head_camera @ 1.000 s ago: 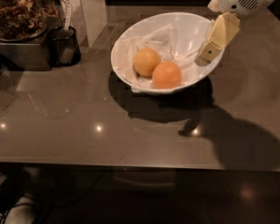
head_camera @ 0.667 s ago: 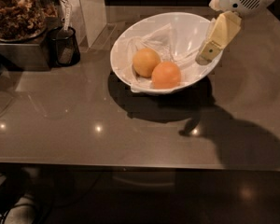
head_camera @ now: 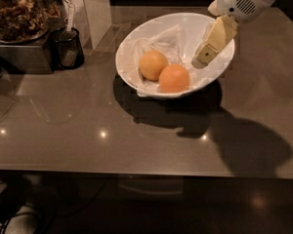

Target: Pick orange from white bowl

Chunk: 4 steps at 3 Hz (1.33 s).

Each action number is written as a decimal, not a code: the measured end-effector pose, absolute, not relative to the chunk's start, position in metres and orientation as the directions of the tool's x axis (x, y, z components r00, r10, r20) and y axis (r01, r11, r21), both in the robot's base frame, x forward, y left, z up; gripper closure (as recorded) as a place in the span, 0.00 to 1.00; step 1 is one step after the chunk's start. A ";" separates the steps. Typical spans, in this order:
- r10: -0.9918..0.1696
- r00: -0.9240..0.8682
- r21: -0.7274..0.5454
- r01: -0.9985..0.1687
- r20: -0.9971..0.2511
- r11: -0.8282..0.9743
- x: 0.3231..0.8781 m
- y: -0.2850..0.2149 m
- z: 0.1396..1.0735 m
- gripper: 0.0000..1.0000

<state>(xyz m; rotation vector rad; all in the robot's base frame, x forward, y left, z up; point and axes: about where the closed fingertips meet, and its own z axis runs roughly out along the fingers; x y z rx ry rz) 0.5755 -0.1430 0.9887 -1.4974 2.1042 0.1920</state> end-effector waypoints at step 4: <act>-0.831 -0.197 -0.177 -0.927 -0.519 0.330 0.587 -0.112 0.979 0.13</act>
Offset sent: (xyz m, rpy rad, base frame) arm 0.0103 0.0271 -0.0079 0.0171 0.0065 0.0410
